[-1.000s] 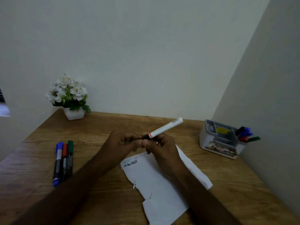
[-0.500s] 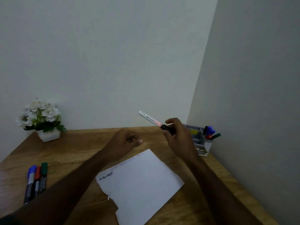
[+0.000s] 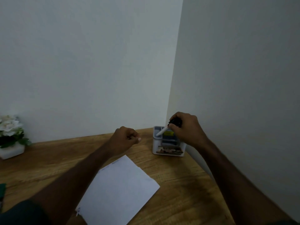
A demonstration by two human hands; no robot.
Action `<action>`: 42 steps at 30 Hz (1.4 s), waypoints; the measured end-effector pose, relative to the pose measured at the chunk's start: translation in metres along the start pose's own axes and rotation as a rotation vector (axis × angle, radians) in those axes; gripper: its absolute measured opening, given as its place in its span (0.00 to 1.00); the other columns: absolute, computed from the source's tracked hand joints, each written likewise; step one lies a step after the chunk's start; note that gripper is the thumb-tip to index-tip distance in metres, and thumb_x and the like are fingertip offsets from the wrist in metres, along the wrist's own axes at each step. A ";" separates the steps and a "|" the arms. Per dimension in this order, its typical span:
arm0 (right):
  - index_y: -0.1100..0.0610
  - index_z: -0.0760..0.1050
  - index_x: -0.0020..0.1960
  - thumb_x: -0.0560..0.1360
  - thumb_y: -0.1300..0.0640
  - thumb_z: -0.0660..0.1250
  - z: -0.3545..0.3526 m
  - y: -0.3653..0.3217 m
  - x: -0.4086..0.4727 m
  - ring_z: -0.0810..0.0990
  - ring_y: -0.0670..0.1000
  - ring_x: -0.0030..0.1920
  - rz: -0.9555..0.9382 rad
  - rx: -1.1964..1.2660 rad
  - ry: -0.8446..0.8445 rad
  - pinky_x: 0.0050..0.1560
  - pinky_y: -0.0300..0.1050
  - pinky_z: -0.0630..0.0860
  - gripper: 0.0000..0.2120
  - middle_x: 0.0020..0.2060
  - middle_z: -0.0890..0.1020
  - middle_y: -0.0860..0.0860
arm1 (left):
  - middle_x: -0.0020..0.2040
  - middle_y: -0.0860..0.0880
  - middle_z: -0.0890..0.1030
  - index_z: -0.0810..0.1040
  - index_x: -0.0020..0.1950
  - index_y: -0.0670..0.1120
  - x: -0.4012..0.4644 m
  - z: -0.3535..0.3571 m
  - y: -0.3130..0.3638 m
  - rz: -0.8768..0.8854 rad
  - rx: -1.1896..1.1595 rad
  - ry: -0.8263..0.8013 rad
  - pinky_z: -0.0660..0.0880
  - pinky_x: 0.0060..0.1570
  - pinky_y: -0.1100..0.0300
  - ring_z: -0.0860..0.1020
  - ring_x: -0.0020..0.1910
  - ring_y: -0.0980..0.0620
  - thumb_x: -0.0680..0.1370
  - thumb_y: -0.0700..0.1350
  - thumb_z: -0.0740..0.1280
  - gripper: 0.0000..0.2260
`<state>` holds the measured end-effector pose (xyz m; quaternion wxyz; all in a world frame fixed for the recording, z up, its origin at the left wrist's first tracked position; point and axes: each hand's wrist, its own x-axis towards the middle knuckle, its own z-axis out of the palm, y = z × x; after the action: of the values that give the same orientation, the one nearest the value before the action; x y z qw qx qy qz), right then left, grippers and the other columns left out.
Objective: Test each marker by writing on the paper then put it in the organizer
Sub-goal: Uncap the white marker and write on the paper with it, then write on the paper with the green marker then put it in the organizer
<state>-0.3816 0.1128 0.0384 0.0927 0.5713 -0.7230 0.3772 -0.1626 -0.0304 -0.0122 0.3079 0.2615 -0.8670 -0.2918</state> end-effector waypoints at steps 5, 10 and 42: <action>0.52 0.81 0.53 0.74 0.53 0.73 0.019 -0.001 0.010 0.79 0.46 0.50 0.036 -0.003 -0.124 0.48 0.35 0.75 0.09 0.50 0.83 0.49 | 0.44 0.53 0.85 0.85 0.48 0.45 -0.001 -0.002 -0.002 -0.001 0.040 -0.027 0.77 0.46 0.62 0.81 0.43 0.60 0.75 0.45 0.72 0.06; 0.54 0.81 0.53 0.73 0.51 0.75 0.022 -0.010 0.012 0.78 0.43 0.43 0.046 -0.016 -0.155 0.43 0.35 0.75 0.12 0.44 0.82 0.48 | 0.43 0.54 0.84 0.85 0.48 0.45 -0.006 -0.013 -0.002 -0.010 0.048 -0.024 0.75 0.43 0.67 0.81 0.41 0.62 0.75 0.45 0.72 0.05; 0.50 0.75 0.43 0.74 0.53 0.68 0.236 -0.313 -0.106 0.77 0.48 0.44 -0.346 0.341 -0.628 0.40 0.44 0.74 0.02 0.44 0.80 0.48 | 0.41 0.57 0.83 0.84 0.41 0.53 -0.266 -0.216 -0.123 -0.426 0.285 0.280 0.73 0.44 0.65 0.79 0.43 0.62 0.74 0.41 0.71 0.07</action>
<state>0.0038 0.0198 -0.0490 -0.1671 0.7793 -0.5363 0.2777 0.1991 -0.0218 -0.0577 0.3166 0.5162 -0.7737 -0.1863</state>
